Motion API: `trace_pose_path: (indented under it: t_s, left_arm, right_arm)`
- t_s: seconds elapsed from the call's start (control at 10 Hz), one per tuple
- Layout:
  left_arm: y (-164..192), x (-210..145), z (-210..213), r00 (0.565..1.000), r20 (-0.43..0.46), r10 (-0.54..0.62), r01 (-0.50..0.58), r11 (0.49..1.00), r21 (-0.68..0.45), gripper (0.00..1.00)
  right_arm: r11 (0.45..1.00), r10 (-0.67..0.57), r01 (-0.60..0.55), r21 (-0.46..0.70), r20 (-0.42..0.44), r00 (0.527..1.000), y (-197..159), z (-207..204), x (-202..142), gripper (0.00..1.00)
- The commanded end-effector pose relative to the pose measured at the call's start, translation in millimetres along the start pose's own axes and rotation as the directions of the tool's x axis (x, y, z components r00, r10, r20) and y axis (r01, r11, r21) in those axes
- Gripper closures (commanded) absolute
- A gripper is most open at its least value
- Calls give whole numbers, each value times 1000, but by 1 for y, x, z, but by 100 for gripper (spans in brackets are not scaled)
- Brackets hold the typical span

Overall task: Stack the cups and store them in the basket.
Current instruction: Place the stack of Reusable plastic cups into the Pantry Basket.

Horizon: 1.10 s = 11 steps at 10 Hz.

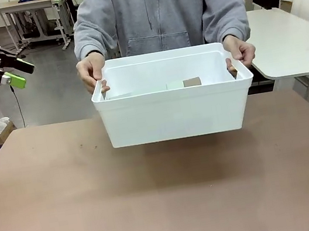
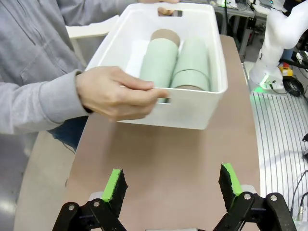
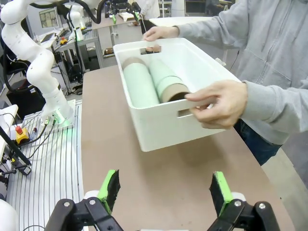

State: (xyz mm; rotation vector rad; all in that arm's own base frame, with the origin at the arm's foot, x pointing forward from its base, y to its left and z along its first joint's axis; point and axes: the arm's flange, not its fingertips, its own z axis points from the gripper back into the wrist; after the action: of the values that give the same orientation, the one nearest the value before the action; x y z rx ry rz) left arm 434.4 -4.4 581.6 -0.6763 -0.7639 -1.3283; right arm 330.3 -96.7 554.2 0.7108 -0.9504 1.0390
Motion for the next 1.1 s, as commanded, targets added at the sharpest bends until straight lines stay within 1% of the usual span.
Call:
trace_pose_path:
  t_s: [0.0, 1.0]
  left_arm:
    - [-1, 2, 1, 1000, -6, 6, -6, 1000, -5, 0]
    - [-1, 2, 1, 1000, -6, 6, -6, 1000, -5, 0]
  right_arm:
    - [1000, 8, -8, -2, 17, 1000, -1, 0, 3, 0]
    - [1000, 8, -8, -2, 17, 1000, -1, 0, 3, 0]
